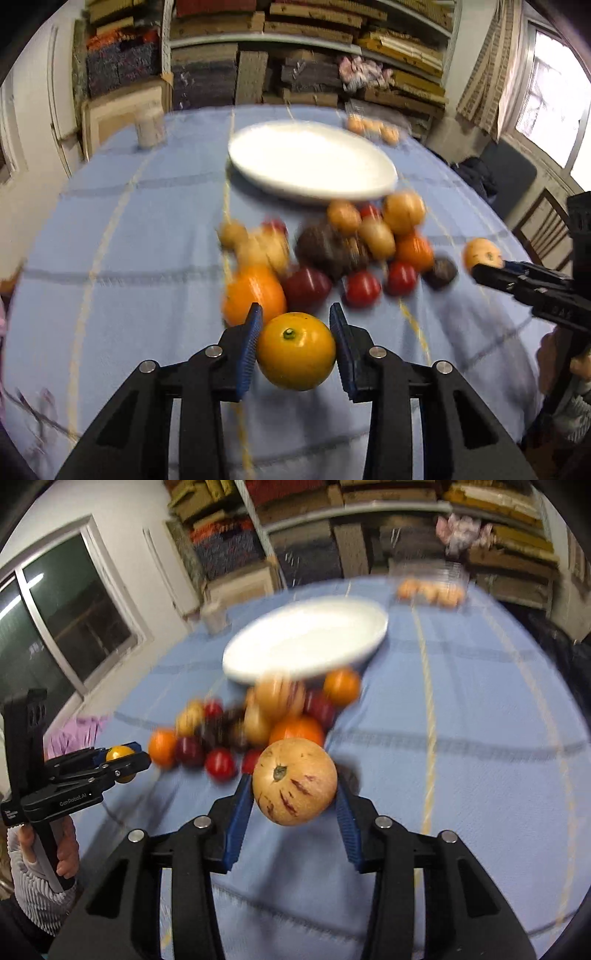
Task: Organize fruits
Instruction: 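Carry both fruits over the white plate and open both tools to drop them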
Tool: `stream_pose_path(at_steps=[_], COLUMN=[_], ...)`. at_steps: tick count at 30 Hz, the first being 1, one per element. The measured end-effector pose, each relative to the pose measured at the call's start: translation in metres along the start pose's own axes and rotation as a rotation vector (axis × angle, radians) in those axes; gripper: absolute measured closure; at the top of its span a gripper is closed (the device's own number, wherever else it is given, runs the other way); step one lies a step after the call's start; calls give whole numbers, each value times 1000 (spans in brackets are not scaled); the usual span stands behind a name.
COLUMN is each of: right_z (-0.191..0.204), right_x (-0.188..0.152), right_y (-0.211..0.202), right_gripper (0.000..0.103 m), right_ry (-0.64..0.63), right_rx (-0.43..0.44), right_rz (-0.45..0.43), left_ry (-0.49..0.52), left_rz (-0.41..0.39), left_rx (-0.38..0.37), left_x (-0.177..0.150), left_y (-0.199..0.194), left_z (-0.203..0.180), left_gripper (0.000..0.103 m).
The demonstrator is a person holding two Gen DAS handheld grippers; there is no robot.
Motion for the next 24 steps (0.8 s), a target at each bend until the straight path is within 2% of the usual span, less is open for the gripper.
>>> stream_pose_path(at_steps=[3,5,8,11,15,18,20,21,23,24], right_z=[-3,-7,-15,-24,-26,-25,-23,-23,-22,-21], right_x=[42,75,115,142,156,158,158,158,156,155], right_y=[-15,-9,20,60,100,115,115,112,101,94], right_gripper=[60,60,60,60,60,59,50,40,38,38], right_ry=[-12,-12,2,22,12,-3,-16,-16,-8,-2], right_rx=[-30,-47,-62,-59,-56,-83,-105,-108,-101,-92], right_rz=[-67,-82,-55,-4,56,60,36,22,-16,-32], left_ry=[-3,-16,-26,-33,-28,-32,-28,-30,-38,-42], left_rz=[-38,-43,-19,29,83,95,88,83,69,63], left_rx=[30,34,39,30,28,11,9,11,18,18], left_x=[41,74,116,141,154,157,158,158,156,154], left_y=[-2,8,34,67,100,110,111,110,104,100], left_z=[4,7,9,9,9,10,10,10,11,13], left_gripper=[66,66,66,66,65,65,63,57,49,49])
Point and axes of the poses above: each gripper's, at about its wrist camera, not at the fingertips, and y roughly the way its jaws point, z to its left, x to its top, the point moved 2 cm from there along y, roughly the way its jaws point, and after that the axes turned 11 degrees about z, right-handed, at the moved point
